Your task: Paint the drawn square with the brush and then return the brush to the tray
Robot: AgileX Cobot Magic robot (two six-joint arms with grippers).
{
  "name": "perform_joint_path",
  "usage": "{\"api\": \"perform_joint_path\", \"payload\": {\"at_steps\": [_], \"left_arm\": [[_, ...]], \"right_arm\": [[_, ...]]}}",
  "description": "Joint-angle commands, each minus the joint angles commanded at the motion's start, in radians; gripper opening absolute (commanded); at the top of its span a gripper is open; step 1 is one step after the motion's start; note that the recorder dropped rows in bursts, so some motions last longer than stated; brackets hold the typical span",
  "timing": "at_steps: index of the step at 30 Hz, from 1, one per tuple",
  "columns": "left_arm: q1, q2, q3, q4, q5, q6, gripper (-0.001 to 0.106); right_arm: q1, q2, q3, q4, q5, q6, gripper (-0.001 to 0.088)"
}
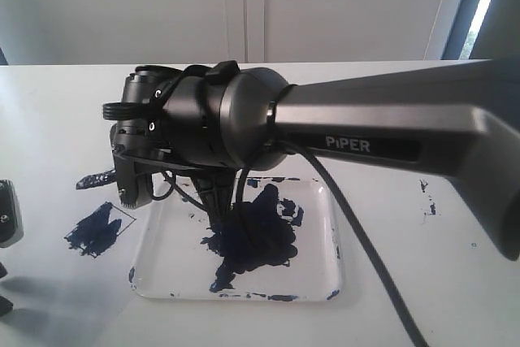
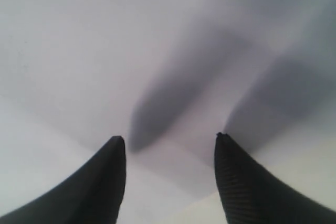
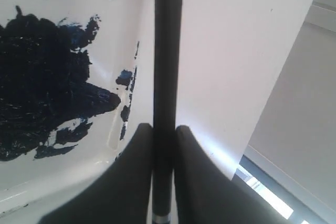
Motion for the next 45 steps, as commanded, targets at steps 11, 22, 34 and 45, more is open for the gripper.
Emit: {"api": "perform_joint_path", "payload": {"at_steps": [11,22,34,45], "left_arm": [[0.038,0.000,0.000,0.024,-0.049,-0.004,0.056],[0.038,0.000,0.000,0.024,-0.049,-0.007,0.056],[0.038,0.000,0.000,0.024,-0.039,-0.007,0.056],[0.038,0.000,0.000,0.019,-0.035,-0.007,0.056]], "right_arm": [[0.000,0.007,0.000,0.079,0.038,-0.029,0.0000],[-0.008,0.052,0.002,0.108,0.065,-0.025,0.0000],[-0.008,0.045,0.002,0.045,0.058,0.030,0.0000],[-0.008,0.079,0.002,0.048,0.035,0.030,0.0000]]}}
